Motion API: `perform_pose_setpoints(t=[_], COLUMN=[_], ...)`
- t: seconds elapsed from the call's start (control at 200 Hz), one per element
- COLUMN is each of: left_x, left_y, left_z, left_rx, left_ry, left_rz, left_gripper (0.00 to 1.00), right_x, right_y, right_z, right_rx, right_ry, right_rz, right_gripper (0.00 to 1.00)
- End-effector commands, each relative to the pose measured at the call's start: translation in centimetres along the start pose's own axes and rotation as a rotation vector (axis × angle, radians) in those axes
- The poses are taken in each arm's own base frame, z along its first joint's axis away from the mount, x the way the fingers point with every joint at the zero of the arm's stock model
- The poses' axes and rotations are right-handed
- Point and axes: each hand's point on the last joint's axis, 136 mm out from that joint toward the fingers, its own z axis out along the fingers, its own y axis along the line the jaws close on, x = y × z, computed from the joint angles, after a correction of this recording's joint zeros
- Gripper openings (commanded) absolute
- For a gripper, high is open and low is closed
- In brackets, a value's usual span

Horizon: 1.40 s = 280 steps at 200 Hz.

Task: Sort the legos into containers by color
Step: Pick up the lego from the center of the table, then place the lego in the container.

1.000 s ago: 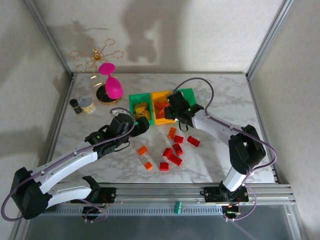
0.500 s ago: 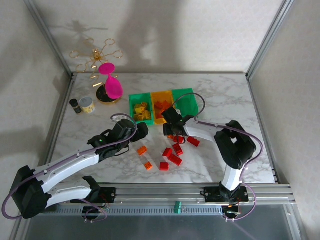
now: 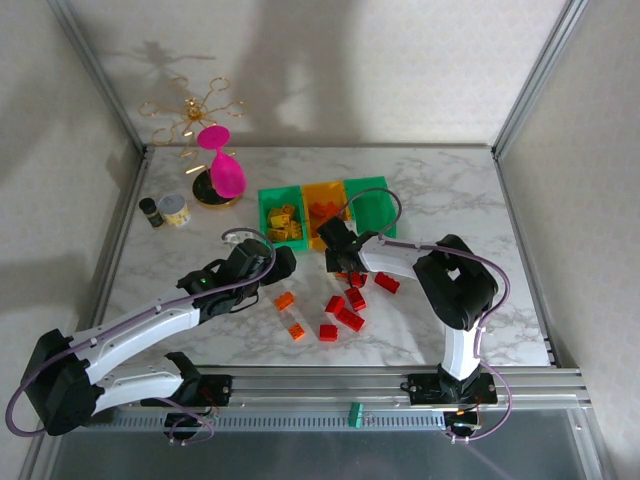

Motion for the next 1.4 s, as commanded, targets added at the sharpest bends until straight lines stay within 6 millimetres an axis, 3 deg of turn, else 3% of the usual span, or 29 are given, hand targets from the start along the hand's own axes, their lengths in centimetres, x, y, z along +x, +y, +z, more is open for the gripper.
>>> perform_pose_setpoints(t=[0.0,0.145,0.426,0.626,0.751,0.911,1.076,1.252,1.272,1.397], left_x=[-0.1,-0.2,-1.1,-2.1,-2.9,-4.1,-5.5,-6.5,-6.5,-6.6], left_y=[0.6,0.5,-0.1,-0.4,-1.3,-2.3,-2.5,-2.4,-2.3,-1.9], left_z=[-0.1,-0.1,-1.1,-1.6,-1.6,-1.5,-1.4,-1.5,-1.5,-1.3], left_rx=[-0.037,-0.035,-0.015,-0.002,0.028,0.046,0.040,0.029,0.027,0.018], left_ry=[-0.017,-0.014,-0.031,-0.052,-0.064,-0.075,-0.101,-0.119,-0.121,-0.119], left_rz=[0.004,0.001,-0.001,-0.005,-0.014,-0.021,-0.032,-0.031,-0.034,-0.036], left_gripper=[1.00,1.00,1.00,1.00,1.00,1.00,1.00,1.00,1.00,1.00], right_x=[0.1,0.0,-1.7,-5.1,-8.0,-11.8,-15.4,-17.6,-18.3,-19.3], right_y=[0.8,1.5,3.0,4.1,4.3,3.6,2.7,3.3,2.1,2.5], right_z=[0.2,0.0,-2.6,-6.5,-7.9,-7.5,-5.7,-3.4,-2.8,-1.5], right_rx=[-0.003,-0.031,-0.102,-0.169,-0.171,-0.120,-0.070,-0.038,-0.024,-0.032], right_ry=[-0.004,-0.004,-0.058,-0.158,-0.230,-0.297,-0.345,-0.365,-0.364,-0.358], right_rz=[-0.007,-0.020,-0.030,-0.021,-0.030,-0.029,-0.018,-0.045,-0.027,-0.046], right_gripper=[0.46,0.35,0.30,0.31,0.32,0.33,0.33,0.33,0.33,0.36])
